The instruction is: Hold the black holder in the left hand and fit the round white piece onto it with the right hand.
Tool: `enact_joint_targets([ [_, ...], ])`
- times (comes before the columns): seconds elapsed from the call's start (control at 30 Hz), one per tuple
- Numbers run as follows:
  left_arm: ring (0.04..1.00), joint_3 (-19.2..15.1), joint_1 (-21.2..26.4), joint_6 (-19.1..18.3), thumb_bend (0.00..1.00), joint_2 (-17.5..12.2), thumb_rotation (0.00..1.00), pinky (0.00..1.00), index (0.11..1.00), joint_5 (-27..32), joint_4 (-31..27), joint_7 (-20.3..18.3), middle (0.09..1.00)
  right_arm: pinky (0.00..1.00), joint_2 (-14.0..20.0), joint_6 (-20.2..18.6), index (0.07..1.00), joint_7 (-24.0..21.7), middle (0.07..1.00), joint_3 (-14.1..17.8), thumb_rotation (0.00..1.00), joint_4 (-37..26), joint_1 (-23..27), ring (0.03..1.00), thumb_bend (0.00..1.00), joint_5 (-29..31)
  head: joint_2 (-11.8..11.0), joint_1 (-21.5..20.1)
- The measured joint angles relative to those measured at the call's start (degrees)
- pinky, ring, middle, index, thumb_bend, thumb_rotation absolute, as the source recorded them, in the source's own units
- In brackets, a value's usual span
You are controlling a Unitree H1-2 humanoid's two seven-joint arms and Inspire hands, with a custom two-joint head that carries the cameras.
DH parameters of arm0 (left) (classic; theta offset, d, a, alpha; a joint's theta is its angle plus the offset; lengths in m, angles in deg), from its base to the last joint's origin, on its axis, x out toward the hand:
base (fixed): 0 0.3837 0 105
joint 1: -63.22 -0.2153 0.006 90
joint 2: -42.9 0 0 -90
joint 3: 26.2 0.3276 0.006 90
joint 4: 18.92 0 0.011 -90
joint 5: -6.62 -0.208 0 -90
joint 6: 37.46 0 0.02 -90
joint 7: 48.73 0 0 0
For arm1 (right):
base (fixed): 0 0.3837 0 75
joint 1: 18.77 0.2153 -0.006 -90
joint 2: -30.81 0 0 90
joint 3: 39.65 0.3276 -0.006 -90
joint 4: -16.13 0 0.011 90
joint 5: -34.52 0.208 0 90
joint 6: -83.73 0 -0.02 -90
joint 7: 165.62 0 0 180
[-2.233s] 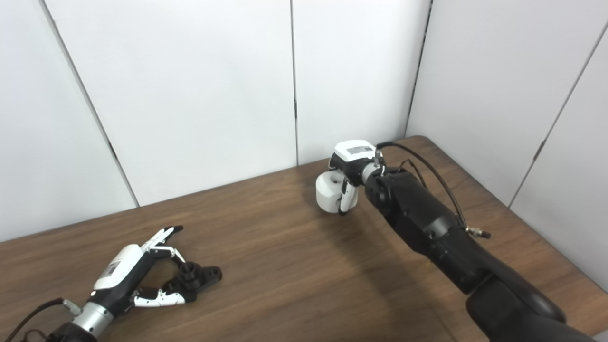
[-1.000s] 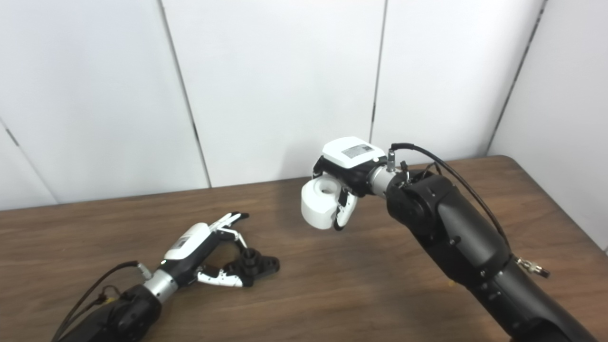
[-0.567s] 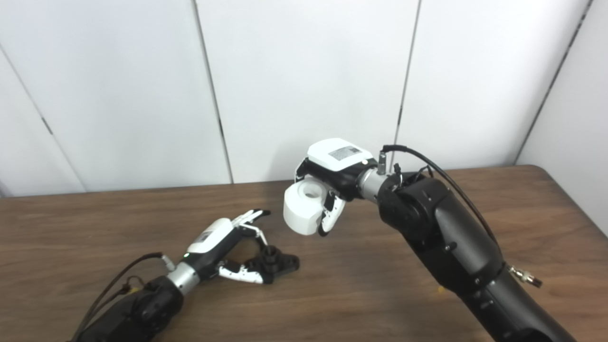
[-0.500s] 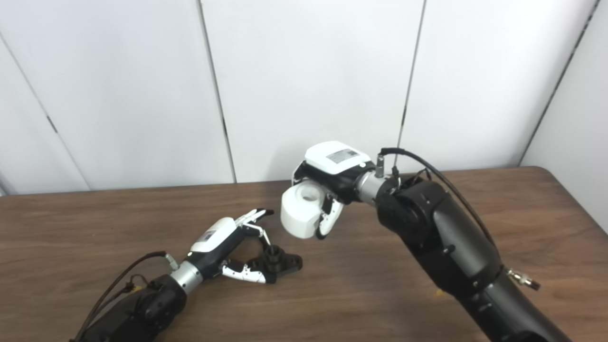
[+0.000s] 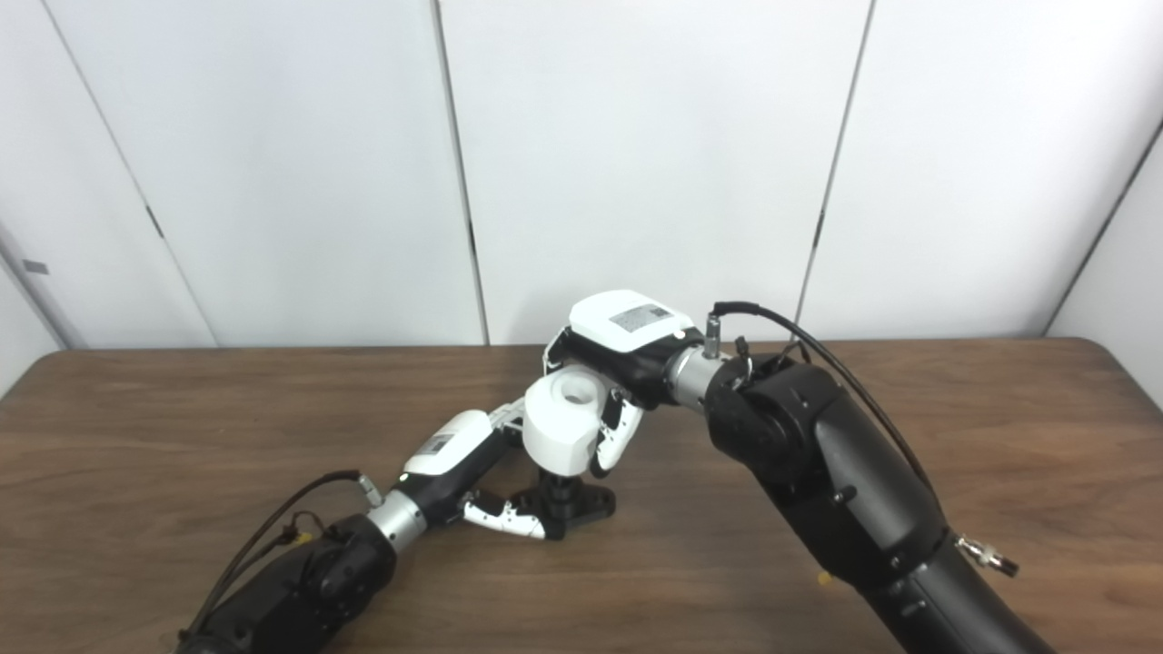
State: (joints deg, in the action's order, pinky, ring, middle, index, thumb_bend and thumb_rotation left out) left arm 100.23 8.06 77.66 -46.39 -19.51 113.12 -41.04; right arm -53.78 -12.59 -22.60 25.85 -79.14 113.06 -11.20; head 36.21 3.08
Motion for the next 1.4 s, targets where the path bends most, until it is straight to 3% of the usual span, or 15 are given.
enact_joint_targets([
  [0.63,1.0,-0.34,-0.8,-2.13,0.52,0.56,0.08,0.98,0.484,0.0,-2.05,-0.73,0.974,0.85,-1.59,2.58,0.482,0.92,0.732,-1.93,0.14,5.85,0.51,0.792,0.53,0.27,1.23,0.88],
  [1.1,1.0,-0.7,-1.32,-2.79,0.52,0.69,0.08,0.99,0.484,0.0,-3.08,-1.38,0.975,0.9,-1.51,2.58,0.481,0.76,0.752,-2.55,0.14,6.07,0.39,0.814,0.53,0.26,1.76,0.35],
  [1.4,1.0,-0.94,-1.57,-3.02,0.52,0.67,0.08,0.98,0.484,-0.01,-3.5,-1.62,0.975,0.91,-1.0,2.46,0.481,-1.75,0.758,-2.54,0.14,5.06,0.46,0.815,0.53,0.38,2.11,-0.7],
])
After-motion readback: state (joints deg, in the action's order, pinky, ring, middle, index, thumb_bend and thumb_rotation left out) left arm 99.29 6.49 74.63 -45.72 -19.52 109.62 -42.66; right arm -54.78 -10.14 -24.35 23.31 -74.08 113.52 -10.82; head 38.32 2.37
